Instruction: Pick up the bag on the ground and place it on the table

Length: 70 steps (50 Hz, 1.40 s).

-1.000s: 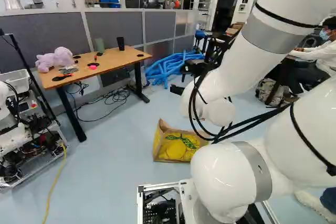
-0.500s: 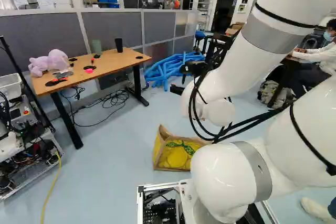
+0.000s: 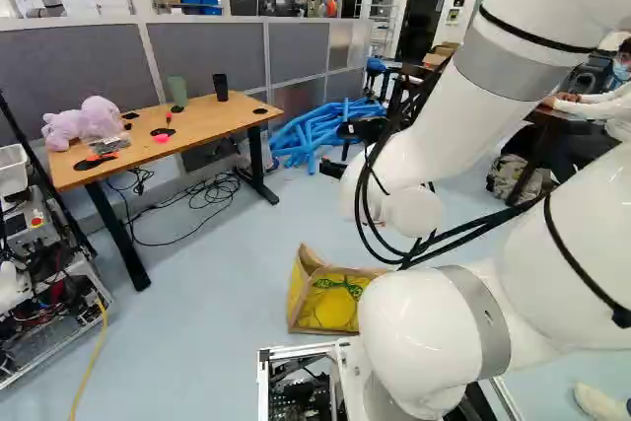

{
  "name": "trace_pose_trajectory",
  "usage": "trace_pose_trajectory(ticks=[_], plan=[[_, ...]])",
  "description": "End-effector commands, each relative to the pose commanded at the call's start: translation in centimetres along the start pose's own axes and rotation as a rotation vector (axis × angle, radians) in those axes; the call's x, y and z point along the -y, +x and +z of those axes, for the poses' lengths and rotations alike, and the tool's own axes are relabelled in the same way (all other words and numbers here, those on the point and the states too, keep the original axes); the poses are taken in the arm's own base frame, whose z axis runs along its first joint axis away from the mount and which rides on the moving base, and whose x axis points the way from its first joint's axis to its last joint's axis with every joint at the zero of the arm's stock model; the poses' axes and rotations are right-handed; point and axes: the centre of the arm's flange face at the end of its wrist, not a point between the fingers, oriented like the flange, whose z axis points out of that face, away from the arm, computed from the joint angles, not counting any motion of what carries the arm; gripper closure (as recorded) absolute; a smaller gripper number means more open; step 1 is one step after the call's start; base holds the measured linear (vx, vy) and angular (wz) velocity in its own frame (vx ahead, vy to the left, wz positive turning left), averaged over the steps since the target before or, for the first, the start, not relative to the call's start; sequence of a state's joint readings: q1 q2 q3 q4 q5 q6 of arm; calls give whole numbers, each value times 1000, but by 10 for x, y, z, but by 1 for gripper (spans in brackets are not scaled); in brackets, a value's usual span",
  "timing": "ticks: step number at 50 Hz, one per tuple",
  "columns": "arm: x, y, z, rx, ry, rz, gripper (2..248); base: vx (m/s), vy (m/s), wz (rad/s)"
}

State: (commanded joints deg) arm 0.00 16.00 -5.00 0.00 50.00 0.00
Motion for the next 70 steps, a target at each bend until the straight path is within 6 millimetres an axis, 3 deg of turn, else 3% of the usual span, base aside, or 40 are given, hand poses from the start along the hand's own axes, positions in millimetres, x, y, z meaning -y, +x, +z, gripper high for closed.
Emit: trace_pose_trajectory(ticks=[26,70], plan=[[0,4,12,17,0,0,3,0,0,0],[0,-10,104,224,0,0,3,0,0,0]])
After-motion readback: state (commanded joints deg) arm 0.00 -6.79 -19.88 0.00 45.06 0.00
